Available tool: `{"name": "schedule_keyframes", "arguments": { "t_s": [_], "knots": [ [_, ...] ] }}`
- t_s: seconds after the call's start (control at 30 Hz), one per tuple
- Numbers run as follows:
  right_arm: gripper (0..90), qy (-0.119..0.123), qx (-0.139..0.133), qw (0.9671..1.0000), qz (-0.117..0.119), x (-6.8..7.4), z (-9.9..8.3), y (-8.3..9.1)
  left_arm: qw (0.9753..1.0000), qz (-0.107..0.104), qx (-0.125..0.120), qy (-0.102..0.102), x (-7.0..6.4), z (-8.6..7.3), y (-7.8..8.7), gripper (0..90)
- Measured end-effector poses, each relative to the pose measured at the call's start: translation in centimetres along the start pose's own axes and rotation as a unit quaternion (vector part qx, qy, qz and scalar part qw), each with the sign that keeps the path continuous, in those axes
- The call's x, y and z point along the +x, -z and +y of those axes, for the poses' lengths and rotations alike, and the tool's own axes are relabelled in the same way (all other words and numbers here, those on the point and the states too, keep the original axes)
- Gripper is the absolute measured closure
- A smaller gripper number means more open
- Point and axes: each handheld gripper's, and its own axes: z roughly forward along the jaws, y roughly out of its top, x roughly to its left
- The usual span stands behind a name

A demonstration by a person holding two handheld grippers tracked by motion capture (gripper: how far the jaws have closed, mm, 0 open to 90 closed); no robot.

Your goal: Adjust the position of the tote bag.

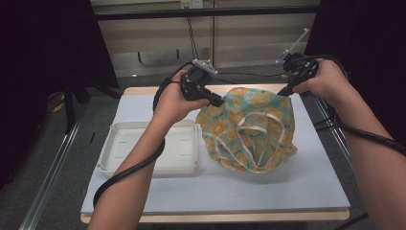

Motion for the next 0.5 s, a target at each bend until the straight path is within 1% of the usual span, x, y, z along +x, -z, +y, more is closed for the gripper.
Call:
{"name": "schedule_keyframes", "arguments": {
  "t_s": [0.1, 0.13, 0.2, 0.27, 0.3, 0.33, 0.37, 0.4, 0.43, 0.5],
  "knots": [
    [87.8, -0.007, -0.002, 1.0000, -0.001, 0.0, 0.0, 0.1, 1.0000, 0.004, 0.006, -0.004, 0.2, 0.2, 0.1, 90.0],
    [87.5, -0.004, -0.003, 1.0000, -0.002, 0.0, -0.1, 0.1, 1.0000, 0.004, 0.007, 0.000, 0.1, 0.3, 0.2, 90.0],
    [87.8, -0.003, -0.003, 1.0000, -0.005, 0.0, -0.1, 0.1, 0.9999, 0.000, 0.011, -0.001, 0.1, 0.6, 0.5, 90.0],
    [88.0, 0.000, -0.006, 1.0000, -0.003, 0.0, -0.2, 0.1, 1.0000, 0.001, 0.006, 0.001, 0.3, 0.9, 1.0, 90.0],
    [88.0, 0.005, -0.006, 1.0000, -0.004, -0.1, -0.2, 0.2, 1.0000, -0.002, 0.003, 0.002, 0.5, 1.0, 1.3, 90.0],
    [87.9, 0.002, -0.008, 1.0000, -0.004, -0.1, -0.2, 0.2, 1.0000, -0.003, -0.003, 0.005, 0.6, 1.1, 1.5, 90.0],
    [87.9, 0.002, -0.008, 1.0000, -0.004, -0.1, -0.2, 0.2, 1.0000, -0.001, -0.007, 0.006, 0.6, 1.2, 1.7, 90.0],
    [87.8, 0.005, -0.010, 0.9999, -0.003, -0.2, -0.3, 0.2, 1.0000, 0.004, -0.006, 0.004, 0.7, 1.4, 1.9, 90.0],
    [87.7, 0.002, -0.012, 0.9999, -0.004, -0.2, -0.3, 0.3, 0.9999, 0.005, -0.009, 0.007, 0.8, 1.5, 2.0, 90.0],
    [87.7, 0.006, -0.013, 0.9999, -0.006, -0.2, -0.2, 0.3, 0.9998, 0.015, -0.009, 0.008, 1.1, 1.9, 2.1, 90.0]
  ]
}}
